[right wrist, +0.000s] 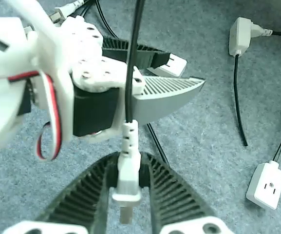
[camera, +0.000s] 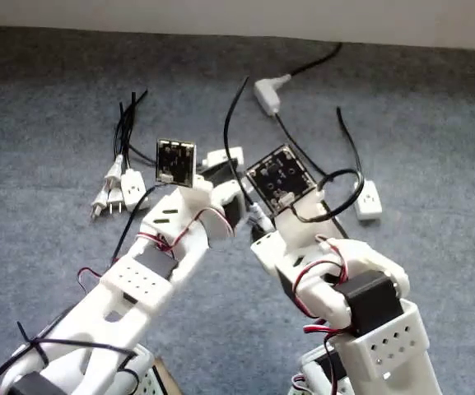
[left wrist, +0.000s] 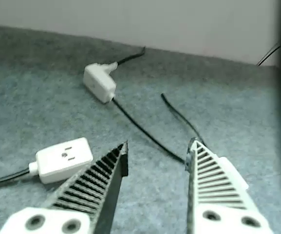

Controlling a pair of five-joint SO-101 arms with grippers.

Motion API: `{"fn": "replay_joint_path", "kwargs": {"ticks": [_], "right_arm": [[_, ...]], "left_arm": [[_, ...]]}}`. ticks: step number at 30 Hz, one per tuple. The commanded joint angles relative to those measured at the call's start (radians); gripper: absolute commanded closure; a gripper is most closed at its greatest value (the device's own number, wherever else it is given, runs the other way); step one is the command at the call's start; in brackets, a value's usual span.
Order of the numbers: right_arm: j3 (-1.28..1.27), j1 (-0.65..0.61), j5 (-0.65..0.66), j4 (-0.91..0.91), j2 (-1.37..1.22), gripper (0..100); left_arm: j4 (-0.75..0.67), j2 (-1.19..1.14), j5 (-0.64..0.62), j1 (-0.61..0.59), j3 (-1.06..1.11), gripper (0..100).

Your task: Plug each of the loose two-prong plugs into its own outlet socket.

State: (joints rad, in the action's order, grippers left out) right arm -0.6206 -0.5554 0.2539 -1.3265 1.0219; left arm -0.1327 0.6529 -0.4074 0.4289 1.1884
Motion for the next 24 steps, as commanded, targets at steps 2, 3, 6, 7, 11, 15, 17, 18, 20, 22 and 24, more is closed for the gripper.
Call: {"fn": "replay_joint_path", "kwargs": {"ticks": [2,3,6,7,11,15,17,18,20,22,24], "right_arm": [[-0.008,-0.008,-0.012,0.047,0.021,99.1],[-0.015,-0.008,-0.012,0.048,0.021,99.1],[-0.038,-0.013,-0.012,0.051,0.021,99.1],[-0.044,-0.013,-0.012,0.058,0.021,99.1],[-0.068,-0.013,-0.012,0.091,0.019,99.1],[-0.090,-0.013,-0.012,0.114,0.019,99.1],[-0.091,-0.013,-0.012,0.114,0.021,99.1],[-0.091,-0.013,-0.012,0.114,0.021,99.1],[-0.091,-0.013,-0.012,0.114,0.021,99.1],[-0.091,-0.008,-0.012,0.111,0.021,99.1],[-0.091,-0.005,-0.008,0.105,0.021,99.1]], "left_arm": [[-0.018,0.154,0.002,0.051,0.013,79],[-0.018,0.180,0.002,0.056,0.024,79],[-0.018,0.243,0.002,0.056,0.051,79],[-0.018,0.259,0.002,0.058,0.059,79],[-0.018,0.315,0.002,0.102,0.097,79],[-0.018,0.366,0.003,0.142,0.128,79],[-0.014,0.381,0.003,0.165,0.131,79],[-0.012,0.386,0.003,0.173,0.131,79],[-0.012,0.384,0.003,0.182,0.131,79],[-0.012,0.384,0.005,0.168,0.131,79],[-0.011,0.384,0.005,0.128,0.139,79]]}}
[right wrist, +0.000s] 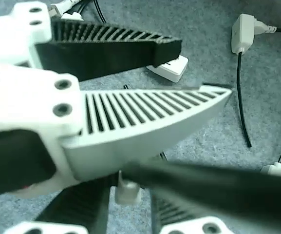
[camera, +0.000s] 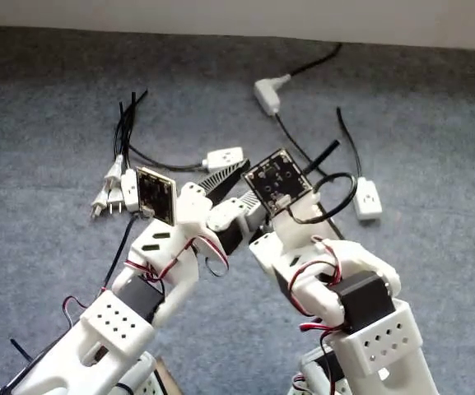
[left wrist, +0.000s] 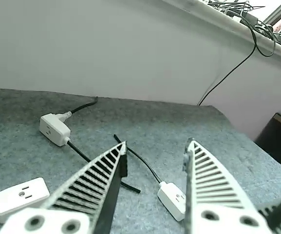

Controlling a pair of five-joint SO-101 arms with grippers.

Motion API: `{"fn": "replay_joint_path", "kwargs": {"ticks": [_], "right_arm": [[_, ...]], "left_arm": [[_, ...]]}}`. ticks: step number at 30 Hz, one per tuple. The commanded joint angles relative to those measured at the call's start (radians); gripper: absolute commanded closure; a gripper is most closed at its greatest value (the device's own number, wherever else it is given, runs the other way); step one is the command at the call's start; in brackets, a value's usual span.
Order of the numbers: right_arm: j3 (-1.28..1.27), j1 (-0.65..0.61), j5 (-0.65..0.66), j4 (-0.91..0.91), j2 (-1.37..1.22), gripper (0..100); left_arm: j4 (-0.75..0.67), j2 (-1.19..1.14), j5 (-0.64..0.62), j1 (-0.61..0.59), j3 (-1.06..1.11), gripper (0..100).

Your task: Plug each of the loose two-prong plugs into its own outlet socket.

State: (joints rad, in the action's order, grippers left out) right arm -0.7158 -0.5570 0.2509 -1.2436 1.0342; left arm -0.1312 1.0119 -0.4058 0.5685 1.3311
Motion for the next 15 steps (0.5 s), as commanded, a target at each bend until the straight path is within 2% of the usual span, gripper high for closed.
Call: {"fn": "replay_joint_path", "kwargs": {"ticks": [1,4,8,11,15], "right_arm": [[0.004,0.008,-0.005,0.021,0.008,99.1],[0.004,0.101,-0.008,0.028,0.005,99.1],[-0.005,0.231,-0.015,0.031,-0.001,99.1],[-0.005,0.303,-0.104,0.054,-0.001,99.1],[-0.053,0.341,-0.172,0.090,-0.001,99.1]], "left_arm": [[-0.018,0.025,0.003,-0.035,0.008,79],[-0.018,0.025,0.006,-0.136,0.067,79],[-0.020,0.025,0.003,-0.331,0.125,79],[-0.020,0.025,0.002,-0.447,0.145,79],[-0.020,0.025,0.006,-0.469,0.196,79]]}}
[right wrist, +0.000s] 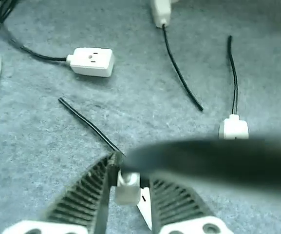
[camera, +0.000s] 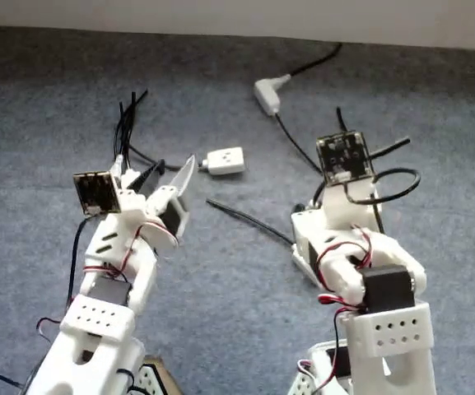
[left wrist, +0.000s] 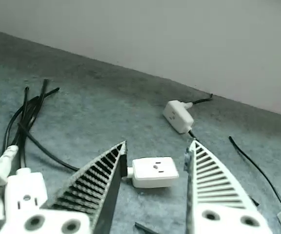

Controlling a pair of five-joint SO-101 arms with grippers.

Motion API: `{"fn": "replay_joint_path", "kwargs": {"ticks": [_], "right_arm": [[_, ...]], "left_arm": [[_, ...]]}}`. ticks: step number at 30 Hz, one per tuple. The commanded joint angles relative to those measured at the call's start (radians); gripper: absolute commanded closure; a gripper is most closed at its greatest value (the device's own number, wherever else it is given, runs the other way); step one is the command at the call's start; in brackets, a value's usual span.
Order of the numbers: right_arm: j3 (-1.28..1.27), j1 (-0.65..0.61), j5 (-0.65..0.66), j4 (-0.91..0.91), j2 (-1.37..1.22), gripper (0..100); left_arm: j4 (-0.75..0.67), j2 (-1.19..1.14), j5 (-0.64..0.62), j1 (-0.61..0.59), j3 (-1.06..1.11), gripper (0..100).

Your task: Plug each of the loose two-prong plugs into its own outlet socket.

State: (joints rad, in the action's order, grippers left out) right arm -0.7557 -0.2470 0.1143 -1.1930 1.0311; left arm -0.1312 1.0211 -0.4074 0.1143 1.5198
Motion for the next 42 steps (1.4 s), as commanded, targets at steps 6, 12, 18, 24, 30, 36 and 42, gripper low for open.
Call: {"fn": "replay_joint_path", "kwargs": {"ticks": [6,12,18,24,30,36,42], "right_arm": [[-0.119,0.041,0.046,0.067,0.008,99.1],[-0.234,0.041,0.209,0.173,0.005,99.1],[-0.262,0.041,0.437,0.191,0.010,99.1],[-0.269,0.041,0.586,0.211,0.012,99.1],[-0.271,0.047,0.428,0.214,0.012,99.1],[-0.271,0.104,0.074,0.266,0.012,99.1],[-0.271,0.265,-0.144,0.298,0.013,99.1]], "left_arm": [[-0.020,0.016,0.009,0.013,0.050,78],[-0.020,0.016,0.011,0.053,0.079,78],[-0.020,0.016,0.011,0.062,0.081,78],[-0.020,0.015,0.011,0.065,0.081,78],[-0.020,0.015,0.011,0.065,0.081,78],[-0.020,0.015,0.011,0.065,0.081,79],[-0.020,0.015,0.011,0.068,0.081,78]]}}
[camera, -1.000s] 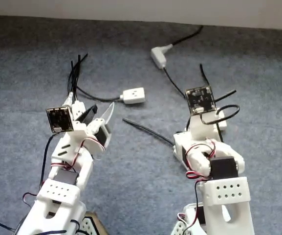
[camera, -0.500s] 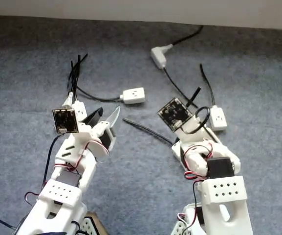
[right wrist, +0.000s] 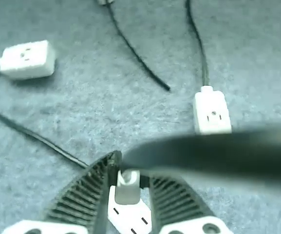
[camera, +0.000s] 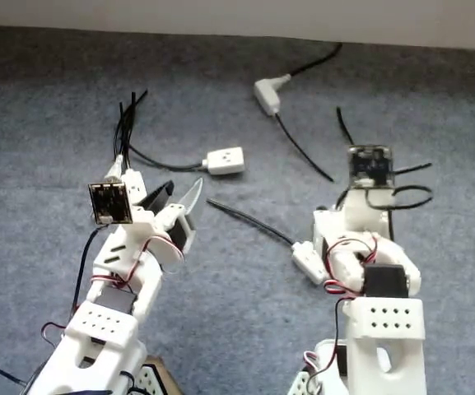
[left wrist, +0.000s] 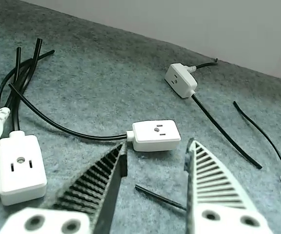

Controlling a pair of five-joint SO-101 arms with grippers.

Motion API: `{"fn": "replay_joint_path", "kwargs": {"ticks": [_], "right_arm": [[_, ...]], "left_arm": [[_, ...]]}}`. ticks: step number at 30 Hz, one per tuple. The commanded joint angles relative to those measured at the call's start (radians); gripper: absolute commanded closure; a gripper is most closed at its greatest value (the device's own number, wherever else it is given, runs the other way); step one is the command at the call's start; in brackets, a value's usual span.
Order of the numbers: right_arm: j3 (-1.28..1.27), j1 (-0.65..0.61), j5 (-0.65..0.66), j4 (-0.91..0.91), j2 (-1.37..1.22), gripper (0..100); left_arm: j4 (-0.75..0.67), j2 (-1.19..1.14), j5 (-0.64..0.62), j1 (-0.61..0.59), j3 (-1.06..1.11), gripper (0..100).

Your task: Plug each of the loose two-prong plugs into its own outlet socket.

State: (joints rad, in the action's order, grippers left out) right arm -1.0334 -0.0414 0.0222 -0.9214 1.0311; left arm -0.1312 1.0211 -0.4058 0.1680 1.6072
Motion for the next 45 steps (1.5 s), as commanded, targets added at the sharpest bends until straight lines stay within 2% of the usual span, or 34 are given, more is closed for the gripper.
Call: {"fn": "replay_joint_path", "kwargs": {"ticks": [1,4,9,12,14,17,18,21,22,26,34,41,45], "right_arm": [[0.007,0.074,-0.044,0.025,0.013,99.1],[0.007,0.136,-0.049,0.018,0.013,99.1],[0.013,0.147,-0.051,-0.130,0.038,99.1],[0.010,0.147,-0.054,-0.225,0.162,99.1],[0.007,0.147,-0.138,-0.259,0.291,99.1],[-0.035,0.150,-0.394,-0.266,0.510,99.1],[-0.061,0.151,-0.431,-0.260,0.579,98.8],[-0.209,0.147,-0.302,-0.228,0.682,98.8],[-0.272,0.147,-0.256,-0.214,0.680,98.8],[-0.496,0.147,-0.249,-0.142,0.608,98.8],[-0.380,0.105,-0.390,-0.143,0.415,99.0],[-0.375,0.094,-0.397,-0.143,0.395,99.2],[-0.355,0.133,-0.397,-0.150,0.395,99.2]], "left_arm": [[-0.020,0.015,0.009,0.024,-0.007,78],[-0.021,0.013,0.040,0.070,-0.008,78],[-0.021,0.012,0.236,0.160,-0.005,79],[-0.040,0.012,0.247,0.170,0.013,79],[-0.084,0.012,0.249,0.170,0.038,79],[-0.153,0.013,0.249,0.173,0.076,79],[-0.166,0.013,0.249,0.173,0.079,79],[-0.169,0.013,0.250,0.173,0.079,79],[-0.169,0.013,0.250,0.173,0.079,79],[-0.169,0.013,0.250,0.174,0.076,79],[-0.167,0.013,0.250,0.214,0.079,79],[-0.173,0.013,0.256,0.205,0.065,78],[-0.173,-0.045,0.356,0.173,-0.013,79]]}}
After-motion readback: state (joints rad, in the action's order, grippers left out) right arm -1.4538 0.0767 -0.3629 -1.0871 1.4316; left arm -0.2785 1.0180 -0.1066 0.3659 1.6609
